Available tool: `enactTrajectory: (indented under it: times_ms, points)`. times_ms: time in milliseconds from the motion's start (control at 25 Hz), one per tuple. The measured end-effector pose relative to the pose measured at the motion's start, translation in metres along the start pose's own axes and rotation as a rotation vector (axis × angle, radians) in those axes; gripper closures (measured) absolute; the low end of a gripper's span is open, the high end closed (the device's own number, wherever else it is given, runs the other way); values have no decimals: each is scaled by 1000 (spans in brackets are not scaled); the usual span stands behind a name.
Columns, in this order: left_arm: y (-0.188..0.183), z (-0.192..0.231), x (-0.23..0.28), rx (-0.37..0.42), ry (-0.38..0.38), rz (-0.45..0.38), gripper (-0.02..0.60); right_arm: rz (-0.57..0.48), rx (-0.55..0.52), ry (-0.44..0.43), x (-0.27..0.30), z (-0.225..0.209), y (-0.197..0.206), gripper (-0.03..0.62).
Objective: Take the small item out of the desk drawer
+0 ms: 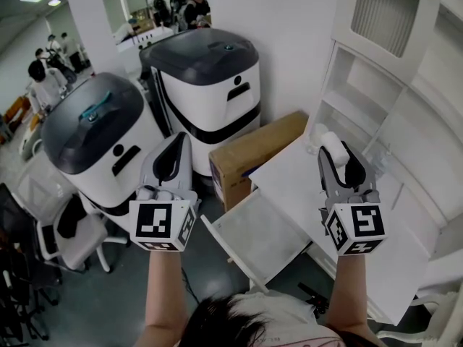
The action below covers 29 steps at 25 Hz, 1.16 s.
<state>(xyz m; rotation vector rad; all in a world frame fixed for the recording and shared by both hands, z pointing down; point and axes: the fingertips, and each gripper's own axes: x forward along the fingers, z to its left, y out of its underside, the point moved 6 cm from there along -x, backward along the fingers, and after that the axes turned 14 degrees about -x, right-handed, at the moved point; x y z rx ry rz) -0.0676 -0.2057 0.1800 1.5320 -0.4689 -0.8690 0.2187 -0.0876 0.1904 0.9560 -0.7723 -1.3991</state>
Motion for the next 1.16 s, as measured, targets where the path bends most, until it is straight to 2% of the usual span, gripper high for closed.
enactTrajectory:
  times_ms: [1160]
  points:
    - [6,-8,13,-9,12,-6,577,6,-23,48,-5,-8,9,425]
